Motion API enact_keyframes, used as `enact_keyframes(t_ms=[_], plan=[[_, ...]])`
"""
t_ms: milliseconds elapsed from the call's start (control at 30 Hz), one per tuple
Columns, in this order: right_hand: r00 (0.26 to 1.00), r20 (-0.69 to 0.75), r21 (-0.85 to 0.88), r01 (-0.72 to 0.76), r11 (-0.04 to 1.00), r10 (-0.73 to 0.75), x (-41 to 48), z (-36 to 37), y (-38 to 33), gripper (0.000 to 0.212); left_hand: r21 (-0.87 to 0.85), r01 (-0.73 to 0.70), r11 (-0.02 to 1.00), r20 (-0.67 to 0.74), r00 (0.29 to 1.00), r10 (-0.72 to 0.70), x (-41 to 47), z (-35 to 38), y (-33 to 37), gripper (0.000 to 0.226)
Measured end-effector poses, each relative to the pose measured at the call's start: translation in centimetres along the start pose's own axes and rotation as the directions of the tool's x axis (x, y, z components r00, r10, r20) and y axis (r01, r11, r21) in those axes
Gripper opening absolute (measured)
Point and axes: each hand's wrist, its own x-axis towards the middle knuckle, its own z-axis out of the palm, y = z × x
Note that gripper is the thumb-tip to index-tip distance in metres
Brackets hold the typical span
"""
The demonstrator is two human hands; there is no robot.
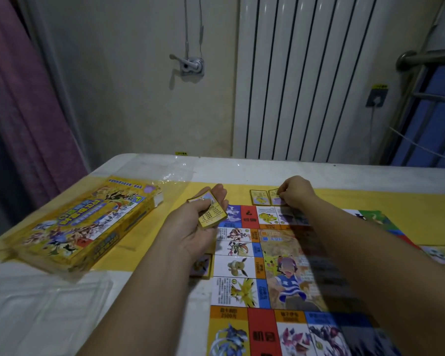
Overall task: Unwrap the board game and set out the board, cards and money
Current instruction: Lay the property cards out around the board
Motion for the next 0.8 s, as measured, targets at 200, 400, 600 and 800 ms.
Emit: enact_keyframes(t_ms=[200, 400, 600, 800], plan=[[0.998, 0.055, -0.109, 0.034, 0.994, -0.028, 0.6, -0.1, 0.2, 0.020, 0.012, 0.004, 1.000, -0.007, 1.000, -0.004, 0.2, -0.2, -0.2, 0.034], [0.997, 0.058, -0.167, 0.050, 0.985, -0.041, 0.9, 0.6, 0.3, 0.016, 0.037, 0.018, 0.999, 0.000, 1.000, -0.018, 0.3, -0.3, -0.4, 0.028], [0.997, 0.017, -0.177, 0.072, 0.982, -0.070, 0.3, 0.1, 0.6, 0.017, 0.093, 0.017, 0.995, 0.017, 1.000, -0.019, 0.3, -0.3, -0.7, 0.026], [0.983, 0.041, 0.423, 0.147, 0.894, -0.181, -4.6, -5.1, -3.3, 0.022, 0.233, 0.006, 0.973, 0.084, 0.996, -0.026, -0.2, 0.1, -1.3, 0.022]])
